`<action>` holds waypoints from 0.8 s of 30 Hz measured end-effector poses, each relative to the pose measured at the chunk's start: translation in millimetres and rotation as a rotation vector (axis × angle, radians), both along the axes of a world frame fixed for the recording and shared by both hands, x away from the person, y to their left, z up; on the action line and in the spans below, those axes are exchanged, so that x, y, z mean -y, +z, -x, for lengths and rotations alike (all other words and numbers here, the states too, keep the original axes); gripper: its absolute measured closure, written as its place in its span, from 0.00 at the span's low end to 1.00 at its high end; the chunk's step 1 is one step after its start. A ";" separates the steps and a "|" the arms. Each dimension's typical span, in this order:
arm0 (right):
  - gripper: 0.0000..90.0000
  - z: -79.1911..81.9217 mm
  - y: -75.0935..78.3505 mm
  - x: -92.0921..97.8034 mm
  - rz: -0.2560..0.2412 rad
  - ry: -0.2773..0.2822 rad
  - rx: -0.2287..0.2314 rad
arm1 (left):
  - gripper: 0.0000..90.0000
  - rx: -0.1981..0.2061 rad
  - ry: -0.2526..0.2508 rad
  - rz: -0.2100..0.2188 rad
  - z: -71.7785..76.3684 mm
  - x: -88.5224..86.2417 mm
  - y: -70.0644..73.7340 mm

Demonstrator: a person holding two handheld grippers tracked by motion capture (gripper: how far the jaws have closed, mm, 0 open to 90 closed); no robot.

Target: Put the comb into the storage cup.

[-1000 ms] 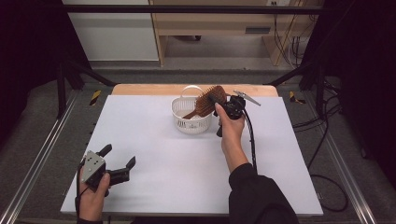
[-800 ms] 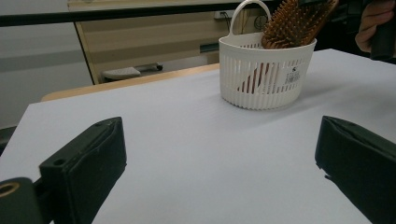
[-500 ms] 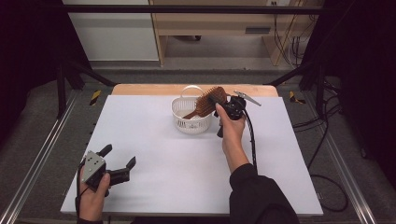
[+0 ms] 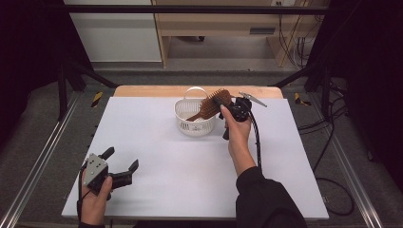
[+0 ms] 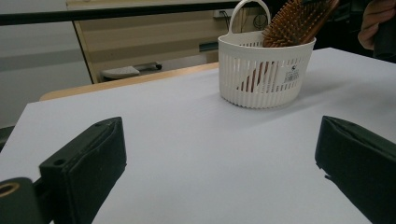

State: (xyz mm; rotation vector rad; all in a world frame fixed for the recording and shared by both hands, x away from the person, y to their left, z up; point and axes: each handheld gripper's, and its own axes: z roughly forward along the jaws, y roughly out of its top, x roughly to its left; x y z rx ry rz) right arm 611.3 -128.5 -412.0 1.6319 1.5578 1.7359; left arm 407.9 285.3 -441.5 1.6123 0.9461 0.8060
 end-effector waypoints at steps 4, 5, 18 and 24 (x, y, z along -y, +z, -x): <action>0.28 0.2 0.9 0.8 0.018 -0.002 0.005 | 0.02 0.000 0.000 0.000 0.0 -0.1 0.0; 0.27 0.4 1.2 1.0 0.023 -0.003 0.004 | 0.02 0.000 0.001 0.001 0.0 -0.1 0.0; 0.14 4.6 8.3 7.1 0.086 -0.031 0.019 | 0.02 0.002 0.003 0.001 0.0 -0.2 0.1; 0.13 8.3 13.7 10.6 0.107 -0.043 0.037 | 0.02 0.002 0.003 0.002 -0.1 0.0 0.1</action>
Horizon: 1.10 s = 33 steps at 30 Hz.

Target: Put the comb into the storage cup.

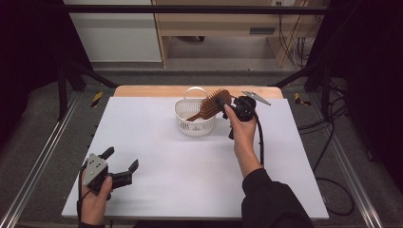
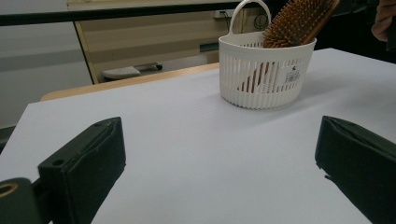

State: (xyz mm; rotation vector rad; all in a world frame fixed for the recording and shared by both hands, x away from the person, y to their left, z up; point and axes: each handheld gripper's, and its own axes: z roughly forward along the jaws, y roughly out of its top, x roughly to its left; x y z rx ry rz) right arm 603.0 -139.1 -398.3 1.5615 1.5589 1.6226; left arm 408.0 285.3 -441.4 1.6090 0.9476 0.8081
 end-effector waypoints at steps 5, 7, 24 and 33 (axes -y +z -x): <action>0.11 2.4 3.4 2.0 0.024 -0.004 0.013 | 0.02 0.000 0.001 -0.001 0.1 -0.1 0.0; 0.11 3.0 4.6 2.8 0.030 -0.003 0.019 | 0.02 0.000 0.002 0.000 0.1 -0.2 0.0; 0.10 9.3 16.3 14.6 0.061 0.003 0.043 | 0.02 0.001 0.007 0.000 0.4 -1.1 0.2; 0.12 14.3 23.3 28.5 0.071 0.000 0.047 | 0.02 0.004 0.007 0.000 0.4 -1.0 0.3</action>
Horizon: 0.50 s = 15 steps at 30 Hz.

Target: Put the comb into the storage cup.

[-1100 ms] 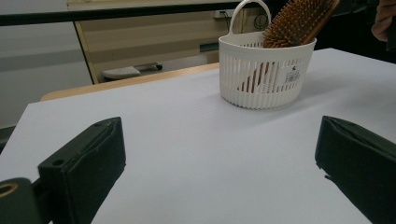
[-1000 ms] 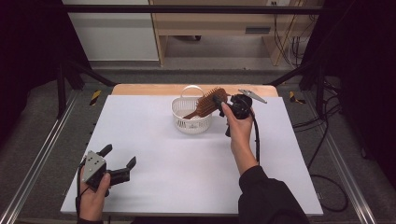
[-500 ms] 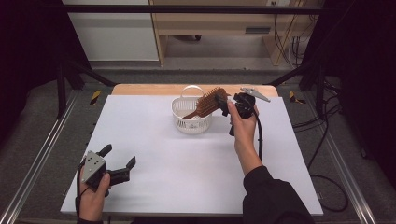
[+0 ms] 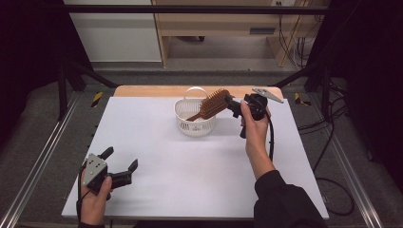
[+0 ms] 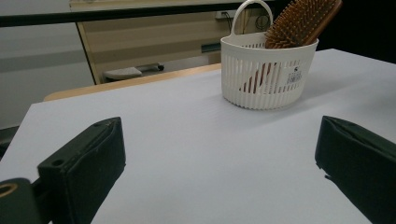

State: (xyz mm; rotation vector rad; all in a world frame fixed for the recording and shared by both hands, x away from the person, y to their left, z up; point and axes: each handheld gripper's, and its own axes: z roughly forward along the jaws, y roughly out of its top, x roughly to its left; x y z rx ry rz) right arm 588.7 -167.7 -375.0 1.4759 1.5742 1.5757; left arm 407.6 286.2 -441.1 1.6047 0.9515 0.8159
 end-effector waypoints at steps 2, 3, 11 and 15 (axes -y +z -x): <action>0.12 1.5 1.5 3.1 0.006 -0.001 0.005 | 0.02 0.001 0.001 0.001 0.0 -0.3 0.1; 0.12 2.3 2.3 4.6 0.010 0.001 0.010 | 0.02 0.001 0.002 0.001 0.0 -0.4 0.1; 0.09 8.9 9.2 14.5 0.042 -0.002 0.039 | 0.02 0.003 0.004 0.000 0.3 -0.2 0.3; 0.08 12.2 11.8 19.2 0.073 -0.013 0.055 | 0.02 0.003 0.008 0.003 0.2 -0.5 0.2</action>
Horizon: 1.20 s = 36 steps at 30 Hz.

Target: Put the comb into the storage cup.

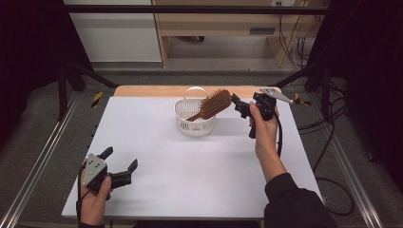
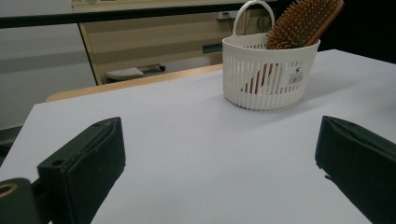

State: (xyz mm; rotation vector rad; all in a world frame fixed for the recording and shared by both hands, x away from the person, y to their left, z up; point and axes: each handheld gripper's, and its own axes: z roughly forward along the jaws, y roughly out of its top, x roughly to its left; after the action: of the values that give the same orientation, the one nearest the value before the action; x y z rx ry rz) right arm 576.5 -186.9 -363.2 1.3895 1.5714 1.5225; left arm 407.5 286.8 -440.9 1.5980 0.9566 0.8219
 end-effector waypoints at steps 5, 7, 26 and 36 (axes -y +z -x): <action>0.07 4.3 1.8 6.4 0.028 -0.013 0.020 | 0.02 -0.001 0.000 -0.001 -0.2 -0.1 -0.2; 0.07 6.4 2.2 8.7 0.033 -0.016 0.025 | 0.02 0.000 0.001 0.002 -0.2 0.0 -0.1; 0.05 36.3 5.9 29.5 0.098 -0.007 0.124 | 0.02 0.003 0.010 0.010 1.6 -3.7 1.0; 0.06 56.2 -6.6 49.4 0.134 -0.019 0.154 | 0.02 0.011 0.012 0.025 8.0 -4.8 4.2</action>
State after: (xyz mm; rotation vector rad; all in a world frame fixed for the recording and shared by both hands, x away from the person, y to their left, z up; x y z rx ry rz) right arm 520.2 -236.3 -369.8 1.1820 1.5313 1.4480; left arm 399.5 291.6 -436.7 1.5662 0.9662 0.8225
